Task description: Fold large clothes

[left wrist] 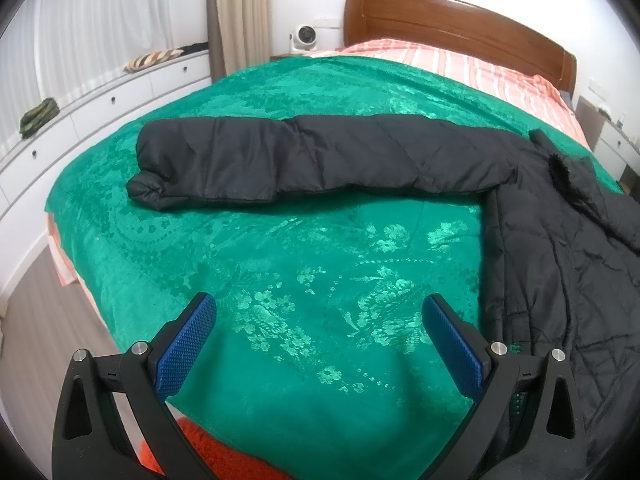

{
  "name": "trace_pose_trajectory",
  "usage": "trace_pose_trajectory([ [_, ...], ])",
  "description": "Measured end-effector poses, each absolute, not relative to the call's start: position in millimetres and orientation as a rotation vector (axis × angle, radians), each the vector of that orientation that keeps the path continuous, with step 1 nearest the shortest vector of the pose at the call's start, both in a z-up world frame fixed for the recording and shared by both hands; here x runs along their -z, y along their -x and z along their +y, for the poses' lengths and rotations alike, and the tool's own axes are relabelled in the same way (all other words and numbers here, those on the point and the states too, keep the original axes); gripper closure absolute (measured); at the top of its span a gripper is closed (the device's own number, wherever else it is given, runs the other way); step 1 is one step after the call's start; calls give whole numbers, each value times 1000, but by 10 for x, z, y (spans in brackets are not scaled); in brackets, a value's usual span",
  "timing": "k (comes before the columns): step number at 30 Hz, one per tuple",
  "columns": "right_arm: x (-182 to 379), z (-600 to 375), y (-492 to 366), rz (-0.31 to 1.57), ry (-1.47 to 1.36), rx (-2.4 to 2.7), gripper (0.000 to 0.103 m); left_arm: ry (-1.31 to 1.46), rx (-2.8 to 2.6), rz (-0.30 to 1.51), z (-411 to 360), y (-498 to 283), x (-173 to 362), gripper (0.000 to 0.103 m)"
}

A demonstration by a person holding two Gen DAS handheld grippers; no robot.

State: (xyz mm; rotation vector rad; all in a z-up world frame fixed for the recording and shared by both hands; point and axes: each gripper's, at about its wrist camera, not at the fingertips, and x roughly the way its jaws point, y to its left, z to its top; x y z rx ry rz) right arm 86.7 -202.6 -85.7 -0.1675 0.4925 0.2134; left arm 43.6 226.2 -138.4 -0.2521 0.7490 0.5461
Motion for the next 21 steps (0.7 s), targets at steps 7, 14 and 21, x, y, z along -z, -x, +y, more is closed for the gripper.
trace_pose_trajectory([
  [7,875,-1998,-872,506,179,-221,5,254,-543,752,2262,-434,1376,0],
  [14,865,-2004,-866,500,179,-225,5,269,-543,757,2285,-439,1375,0],
  [21,887,-2016,-893,517,169,-216,5,486,-462,731,2658,-341,1305,1],
])
